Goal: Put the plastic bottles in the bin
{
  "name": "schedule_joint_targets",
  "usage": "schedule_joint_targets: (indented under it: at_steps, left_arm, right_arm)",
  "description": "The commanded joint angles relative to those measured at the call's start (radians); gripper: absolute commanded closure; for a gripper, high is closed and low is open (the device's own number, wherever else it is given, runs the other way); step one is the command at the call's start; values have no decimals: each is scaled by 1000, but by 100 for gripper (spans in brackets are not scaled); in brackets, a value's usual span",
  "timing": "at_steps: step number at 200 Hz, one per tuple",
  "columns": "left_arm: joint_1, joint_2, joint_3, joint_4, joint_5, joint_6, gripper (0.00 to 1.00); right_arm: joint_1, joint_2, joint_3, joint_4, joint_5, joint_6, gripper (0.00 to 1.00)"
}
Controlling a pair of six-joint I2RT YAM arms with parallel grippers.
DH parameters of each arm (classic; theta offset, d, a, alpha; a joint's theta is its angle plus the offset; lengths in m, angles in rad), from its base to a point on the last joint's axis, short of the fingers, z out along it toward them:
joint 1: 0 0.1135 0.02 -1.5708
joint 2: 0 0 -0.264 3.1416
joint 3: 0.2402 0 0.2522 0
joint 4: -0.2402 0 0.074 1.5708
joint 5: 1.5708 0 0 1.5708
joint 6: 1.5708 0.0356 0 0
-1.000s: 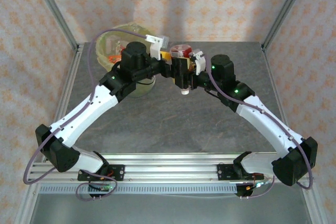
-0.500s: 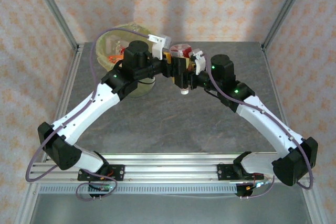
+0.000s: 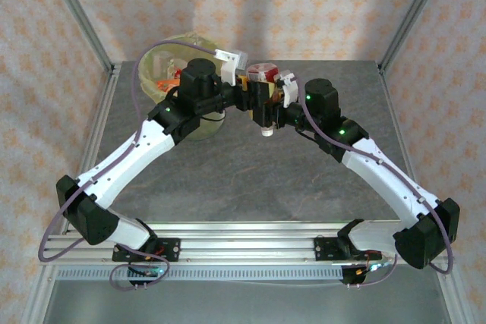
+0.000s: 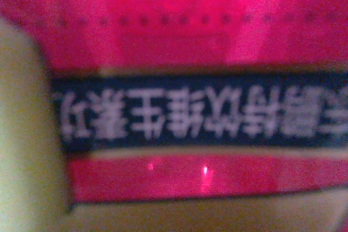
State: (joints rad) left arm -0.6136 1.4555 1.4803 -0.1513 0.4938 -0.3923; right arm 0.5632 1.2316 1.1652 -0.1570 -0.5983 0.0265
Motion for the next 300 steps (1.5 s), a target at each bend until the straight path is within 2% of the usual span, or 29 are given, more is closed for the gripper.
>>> schedule_joint_targets:
  at_steps: [1, 17, 34, 68, 120, 179, 225, 269, 300]
  left_arm:
    - [-5, -3, -5, 33, 24, -33, 58]
    - [-3, -16, -11, 31, -8, -25, 68]
    - [0, -30, 0, 9, -43, 5, 71]
    - [28, -30, 79, -108, -117, 111, 74]
    - [153, 5, 274, -265, -133, 273, 74]
    - [281, 100, 571, -469, -183, 457, 73]
    - [319, 179, 698, -615, -325, 597, 73]
    - [327, 227, 724, -653, -490, 723, 73]
    - [328, 284, 757, -698, -556, 779, 72]
  right_arm:
    - [23, -34, 39, 80, -36, -6, 31]
    - [22, -38, 40, 61, -14, -7, 15]
    - [23, -41, 45, 30, 13, -6, 0]
    - [22, -43, 50, 1, 47, 2, 1]
    - [23, -110, 54, -38, 113, 11, 1]
    - [23, -123, 58, -110, 278, 66, 1]
    - [23, -118, 81, -219, 520, 140, 1]
    - [22, -115, 96, -271, 561, 164, 1]
    - [23, -118, 90, -273, 574, 171, 1]
